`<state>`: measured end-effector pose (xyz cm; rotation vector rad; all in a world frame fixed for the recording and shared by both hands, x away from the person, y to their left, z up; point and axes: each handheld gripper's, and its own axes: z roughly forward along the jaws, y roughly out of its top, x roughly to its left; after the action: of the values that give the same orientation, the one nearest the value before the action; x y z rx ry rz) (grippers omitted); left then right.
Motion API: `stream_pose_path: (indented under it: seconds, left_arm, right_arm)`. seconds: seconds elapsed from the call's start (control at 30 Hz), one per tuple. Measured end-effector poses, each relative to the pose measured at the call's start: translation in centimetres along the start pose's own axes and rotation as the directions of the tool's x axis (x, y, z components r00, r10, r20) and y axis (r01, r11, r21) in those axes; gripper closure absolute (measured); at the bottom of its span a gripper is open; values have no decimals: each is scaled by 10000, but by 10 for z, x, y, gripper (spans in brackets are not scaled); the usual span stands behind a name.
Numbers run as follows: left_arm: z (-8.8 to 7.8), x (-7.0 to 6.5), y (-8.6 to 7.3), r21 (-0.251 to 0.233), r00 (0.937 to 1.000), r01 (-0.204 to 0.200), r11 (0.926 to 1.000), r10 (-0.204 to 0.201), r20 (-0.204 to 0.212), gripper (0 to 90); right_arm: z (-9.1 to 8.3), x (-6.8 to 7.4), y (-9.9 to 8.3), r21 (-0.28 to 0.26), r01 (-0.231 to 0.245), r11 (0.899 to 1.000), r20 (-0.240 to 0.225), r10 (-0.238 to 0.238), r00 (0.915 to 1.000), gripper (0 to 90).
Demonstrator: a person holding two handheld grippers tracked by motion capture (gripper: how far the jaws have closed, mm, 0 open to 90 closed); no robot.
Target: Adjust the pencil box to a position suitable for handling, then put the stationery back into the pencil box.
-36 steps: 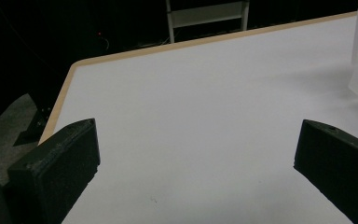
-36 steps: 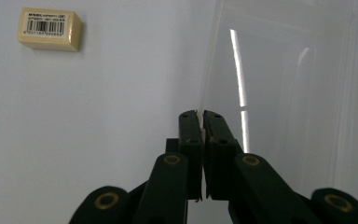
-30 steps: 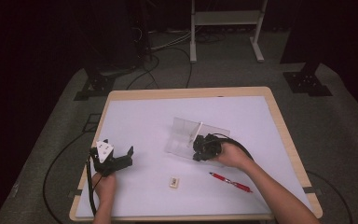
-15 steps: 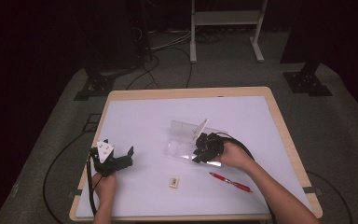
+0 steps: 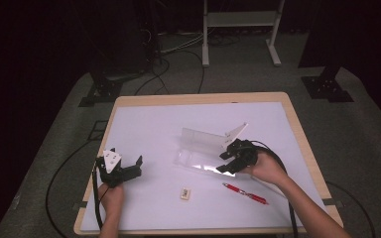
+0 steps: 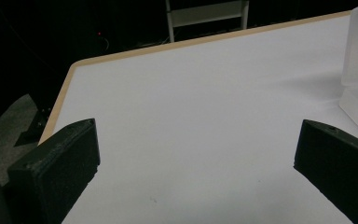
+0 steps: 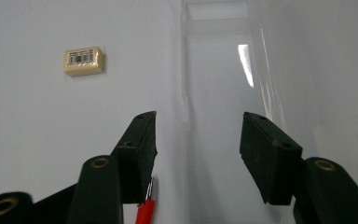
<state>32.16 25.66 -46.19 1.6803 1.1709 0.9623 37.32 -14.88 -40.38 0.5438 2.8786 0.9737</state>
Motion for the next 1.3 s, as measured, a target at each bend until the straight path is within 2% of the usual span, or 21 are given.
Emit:
stream_pose_path:
  seconds: [0.1, 0.3, 0.47, 0.5, 0.6, 0.83, 0.93, 1.3]
  left_arm:
    - [0, 0, 0, -5, 10000, -27, 10000, 27, 0, 0]
    - [0, -1, 0, 4, 10000, -77, 10000, 77, -2, 0]
    - [0, -1, 0, 43, 10000, -74, 10000, 74, -12, 0]
    - [0, -1, 0, 33, 10000, -84, 10000, 84, -7, 0]
    - [0, -1, 0, 58, 9999, -101, 9999, 101, -12, 0]
    - [0, -2, 0, 60, 9999, -163, 9998, 163, 1, 0]
    - [0, -2, 0, 53, 9999, -148, 9999, 148, 8, 0]
    - [-1, -2, 0, 52, 9999, -134, 9999, 134, 1, 0]
  right_arm:
    - [-10, 1, -8, -370, -330, 9988, 35, 332, 9994, 392]
    - [-33, 5, -29, -847, -649, 9943, 348, 680, 9971, 357]
    - [-47, 8, -47, -1001, -905, 9909, 562, 964, 9938, 354]
    - [-56, 10, -59, -1125, -1003, 9886, 704, 1086, 9916, 351]
    - [-66, 14, -73, -1172, -1174, 9861, 949, 1288, 9871, 353]
    - [-73, 22, -93, -1239, -1370, 9828, 1112, 1510, 9823, 358]
    - [-76, 24, -104, -1358, -1614, 9775, 1189, 1778, 9769, 359]
    - [-80, 24, -131, -1404, -2101, 9675, 1522, 2308, 9610, 398]
